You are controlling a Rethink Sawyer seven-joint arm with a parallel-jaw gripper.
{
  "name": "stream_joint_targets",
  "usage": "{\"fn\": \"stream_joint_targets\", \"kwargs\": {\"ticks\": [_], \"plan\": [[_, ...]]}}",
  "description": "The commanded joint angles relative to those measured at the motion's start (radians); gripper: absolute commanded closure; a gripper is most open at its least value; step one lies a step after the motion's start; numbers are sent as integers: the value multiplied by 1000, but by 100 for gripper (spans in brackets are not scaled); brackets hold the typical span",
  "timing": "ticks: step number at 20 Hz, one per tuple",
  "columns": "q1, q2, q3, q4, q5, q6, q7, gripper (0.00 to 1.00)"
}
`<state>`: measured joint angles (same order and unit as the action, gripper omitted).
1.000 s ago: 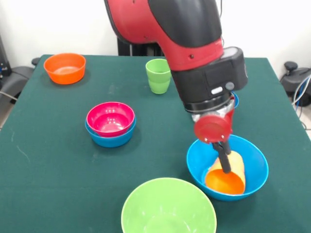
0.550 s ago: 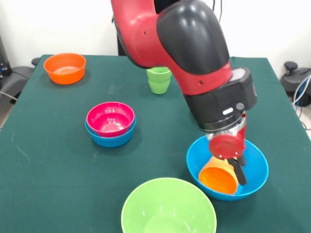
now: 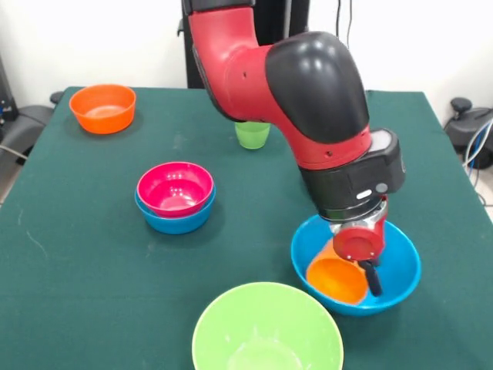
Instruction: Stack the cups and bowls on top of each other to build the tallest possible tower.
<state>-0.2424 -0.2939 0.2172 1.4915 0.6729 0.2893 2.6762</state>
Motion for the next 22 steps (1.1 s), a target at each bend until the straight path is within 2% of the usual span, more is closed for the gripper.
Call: {"fn": "stream_joint_targets", "kwargs": {"ticks": [1,2,7,9,14,20,22], "plan": [[169,26,-337,-78,27,57,274,0],[186,20,-371,-71,29,68,290,0],[220,-33,-396,-28,48,112,309,0],[222,-67,-401,-6,46,143,305,0],[274,-140,-428,7,48,254,371,0],[294,-165,-461,-5,32,314,392,0],[276,-160,-447,1,33,300,366,0]]}}
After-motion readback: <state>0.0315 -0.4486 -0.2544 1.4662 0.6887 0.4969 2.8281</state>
